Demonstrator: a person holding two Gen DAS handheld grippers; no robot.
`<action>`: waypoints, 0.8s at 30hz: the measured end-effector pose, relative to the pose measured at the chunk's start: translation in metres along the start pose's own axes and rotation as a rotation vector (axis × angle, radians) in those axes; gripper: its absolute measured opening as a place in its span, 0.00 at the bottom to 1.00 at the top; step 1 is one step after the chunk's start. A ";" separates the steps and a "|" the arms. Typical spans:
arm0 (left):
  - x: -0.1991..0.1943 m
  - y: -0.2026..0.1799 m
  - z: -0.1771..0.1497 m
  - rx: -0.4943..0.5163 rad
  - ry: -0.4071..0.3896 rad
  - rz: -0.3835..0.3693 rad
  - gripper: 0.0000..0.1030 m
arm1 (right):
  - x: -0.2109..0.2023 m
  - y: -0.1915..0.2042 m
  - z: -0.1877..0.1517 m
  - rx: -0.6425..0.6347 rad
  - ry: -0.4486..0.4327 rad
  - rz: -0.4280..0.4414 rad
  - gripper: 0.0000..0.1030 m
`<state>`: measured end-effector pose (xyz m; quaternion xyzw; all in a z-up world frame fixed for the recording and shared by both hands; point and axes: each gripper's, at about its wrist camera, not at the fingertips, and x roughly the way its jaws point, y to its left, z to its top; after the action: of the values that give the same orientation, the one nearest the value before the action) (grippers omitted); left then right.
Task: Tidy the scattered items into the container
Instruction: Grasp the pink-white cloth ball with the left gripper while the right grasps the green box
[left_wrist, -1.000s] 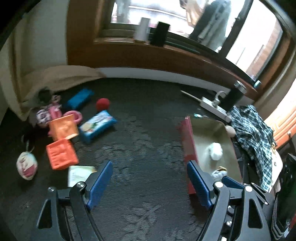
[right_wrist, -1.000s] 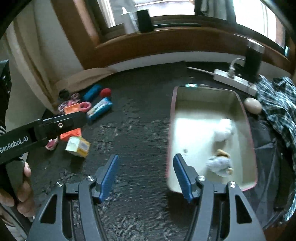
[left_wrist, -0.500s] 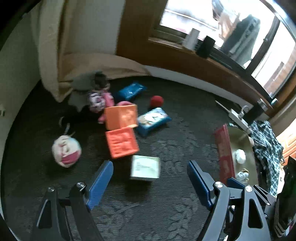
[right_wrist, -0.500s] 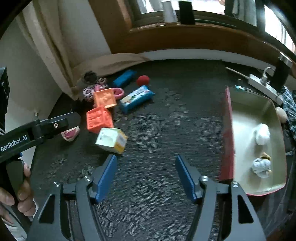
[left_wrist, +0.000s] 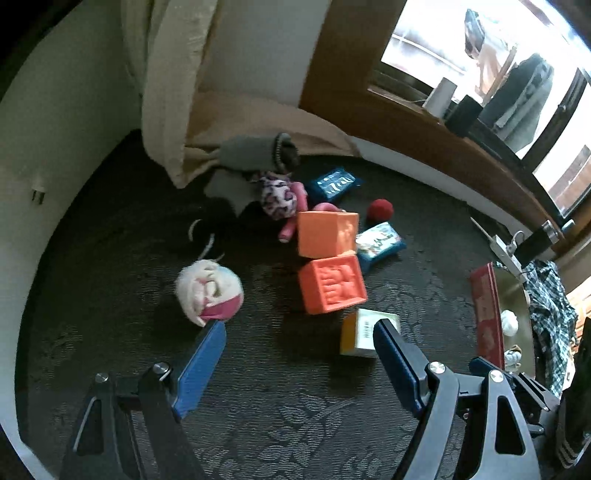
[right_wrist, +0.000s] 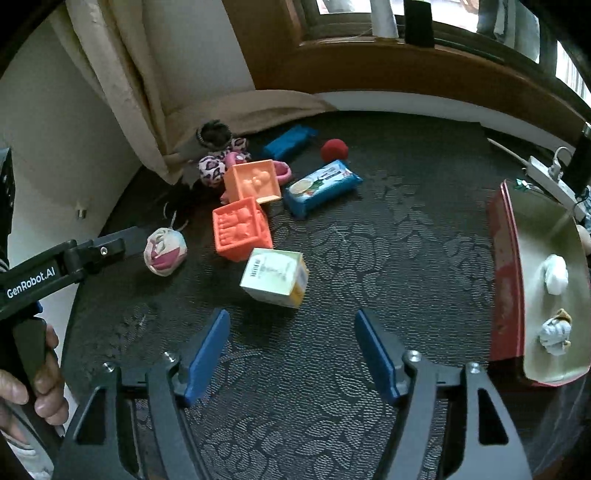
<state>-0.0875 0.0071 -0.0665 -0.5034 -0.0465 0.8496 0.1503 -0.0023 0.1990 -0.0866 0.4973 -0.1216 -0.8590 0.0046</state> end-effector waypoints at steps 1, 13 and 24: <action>0.000 0.004 0.000 -0.002 0.001 0.002 0.81 | 0.001 0.002 0.000 0.001 0.001 0.000 0.74; 0.031 0.058 -0.001 -0.066 0.042 0.081 0.81 | 0.020 0.019 0.001 0.024 0.030 -0.016 0.76; 0.084 0.080 0.008 -0.067 0.115 0.106 0.81 | 0.043 0.023 0.007 0.042 0.071 -0.050 0.76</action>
<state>-0.1490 -0.0428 -0.1516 -0.5577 -0.0395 0.8241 0.0908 -0.0326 0.1730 -0.1149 0.5302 -0.1270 -0.8380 -0.0228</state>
